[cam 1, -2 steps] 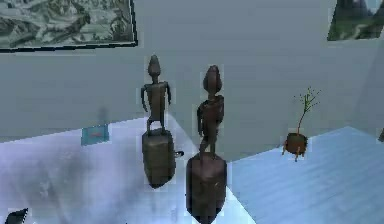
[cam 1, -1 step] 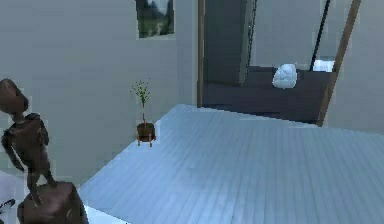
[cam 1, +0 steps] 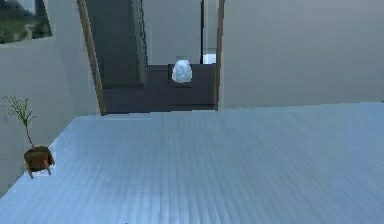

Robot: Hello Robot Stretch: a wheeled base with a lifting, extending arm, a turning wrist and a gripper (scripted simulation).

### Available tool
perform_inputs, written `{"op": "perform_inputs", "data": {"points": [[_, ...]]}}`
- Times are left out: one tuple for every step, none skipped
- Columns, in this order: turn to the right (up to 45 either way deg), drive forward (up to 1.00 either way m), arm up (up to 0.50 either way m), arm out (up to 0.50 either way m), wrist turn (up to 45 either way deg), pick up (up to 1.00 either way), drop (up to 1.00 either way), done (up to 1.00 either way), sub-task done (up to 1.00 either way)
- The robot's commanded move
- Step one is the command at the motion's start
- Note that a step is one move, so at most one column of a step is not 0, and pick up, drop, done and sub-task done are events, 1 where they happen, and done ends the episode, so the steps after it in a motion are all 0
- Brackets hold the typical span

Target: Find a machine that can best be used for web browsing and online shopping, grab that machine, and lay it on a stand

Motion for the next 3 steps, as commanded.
{"op": "perform_inputs", "data": {"points": [[0.0, 1.0, 0.0, 0.0, 0.0, 0.0, 0.0, 0.0, 0.0], [0.0, 1.0, 0.0, 0.0, 0.0, 0.0, 0.0, 0.0, 0.0], [0.0, 1.0, 0.0, 0.0, 0.0, 0.0, 0.0, 0.0, 0.0]]}}
